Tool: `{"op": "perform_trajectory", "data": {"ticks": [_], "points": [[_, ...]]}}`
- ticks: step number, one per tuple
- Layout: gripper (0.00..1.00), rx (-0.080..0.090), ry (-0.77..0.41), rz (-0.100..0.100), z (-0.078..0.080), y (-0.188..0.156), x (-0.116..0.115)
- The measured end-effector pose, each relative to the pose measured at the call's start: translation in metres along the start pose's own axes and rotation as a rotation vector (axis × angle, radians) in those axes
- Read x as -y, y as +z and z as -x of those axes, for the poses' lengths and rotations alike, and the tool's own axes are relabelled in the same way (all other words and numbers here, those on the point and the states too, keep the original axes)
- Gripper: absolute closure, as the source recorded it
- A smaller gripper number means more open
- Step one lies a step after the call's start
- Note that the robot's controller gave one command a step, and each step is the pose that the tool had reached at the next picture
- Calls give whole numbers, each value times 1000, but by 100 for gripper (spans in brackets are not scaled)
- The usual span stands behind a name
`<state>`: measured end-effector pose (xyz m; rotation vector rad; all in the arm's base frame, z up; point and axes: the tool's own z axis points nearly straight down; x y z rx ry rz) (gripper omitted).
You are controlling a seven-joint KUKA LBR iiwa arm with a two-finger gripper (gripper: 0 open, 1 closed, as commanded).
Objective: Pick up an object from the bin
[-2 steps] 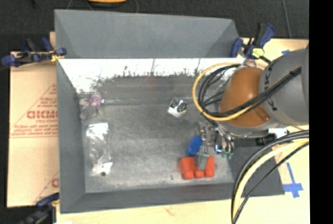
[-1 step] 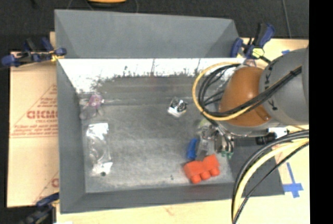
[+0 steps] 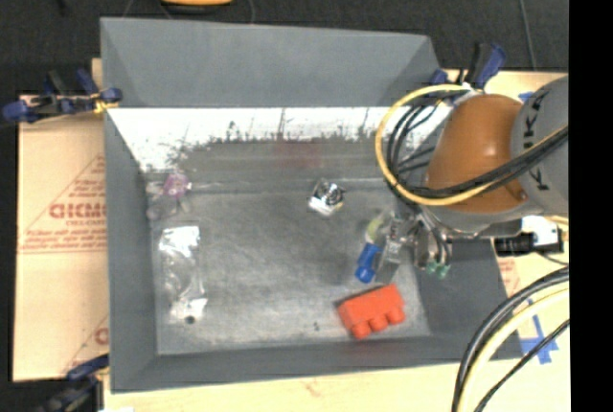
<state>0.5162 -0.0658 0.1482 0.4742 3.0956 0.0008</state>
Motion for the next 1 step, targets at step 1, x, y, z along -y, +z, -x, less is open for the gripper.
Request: {"op": "perform_trajectory", "data": {"ticks": [1], "points": [[100,3,-14,1,8,-86,-12]]}}
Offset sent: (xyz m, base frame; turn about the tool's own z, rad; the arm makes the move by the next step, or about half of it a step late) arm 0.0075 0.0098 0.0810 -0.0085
